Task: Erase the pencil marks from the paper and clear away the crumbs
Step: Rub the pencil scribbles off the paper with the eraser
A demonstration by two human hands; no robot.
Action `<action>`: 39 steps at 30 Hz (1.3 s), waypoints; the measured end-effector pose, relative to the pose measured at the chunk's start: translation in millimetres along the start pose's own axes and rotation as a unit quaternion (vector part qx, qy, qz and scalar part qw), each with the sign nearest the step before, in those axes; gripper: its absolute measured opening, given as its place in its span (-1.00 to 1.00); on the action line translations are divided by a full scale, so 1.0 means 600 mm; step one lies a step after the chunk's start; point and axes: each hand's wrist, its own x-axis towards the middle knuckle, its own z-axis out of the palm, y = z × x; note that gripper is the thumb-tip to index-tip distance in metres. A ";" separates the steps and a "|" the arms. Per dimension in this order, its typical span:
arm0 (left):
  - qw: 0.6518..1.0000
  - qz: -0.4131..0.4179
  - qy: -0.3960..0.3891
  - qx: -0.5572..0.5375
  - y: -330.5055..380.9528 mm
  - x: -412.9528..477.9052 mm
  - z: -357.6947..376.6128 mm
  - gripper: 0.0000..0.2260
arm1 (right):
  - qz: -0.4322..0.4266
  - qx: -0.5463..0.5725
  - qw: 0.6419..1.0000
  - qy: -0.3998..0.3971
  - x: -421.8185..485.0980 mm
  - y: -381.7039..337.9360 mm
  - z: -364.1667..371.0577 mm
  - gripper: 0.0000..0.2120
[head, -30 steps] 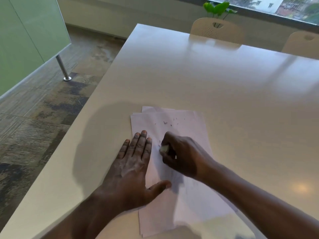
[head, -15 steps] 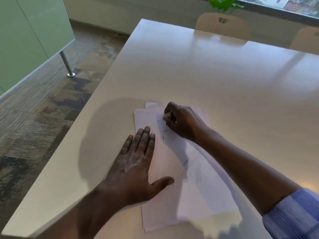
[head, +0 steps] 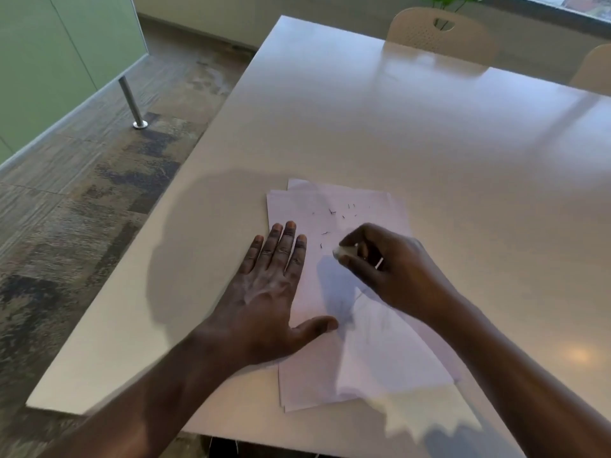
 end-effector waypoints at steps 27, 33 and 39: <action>0.999 -0.036 -0.032 -0.012 0.029 -0.082 0.006 0.09 | -0.154 0.045 0.983 -0.084 -0.053 -0.046 0.046 -0.87; 0.998 -0.038 -0.052 0.001 0.029 -0.080 0.002 0.09 | -0.149 0.051 0.981 -0.108 -0.058 -0.054 0.038 -0.89; 0.998 -0.040 -0.058 0.002 0.030 -0.080 -0.001 0.09 | -0.127 0.075 0.983 -0.113 -0.048 -0.048 0.035 -0.83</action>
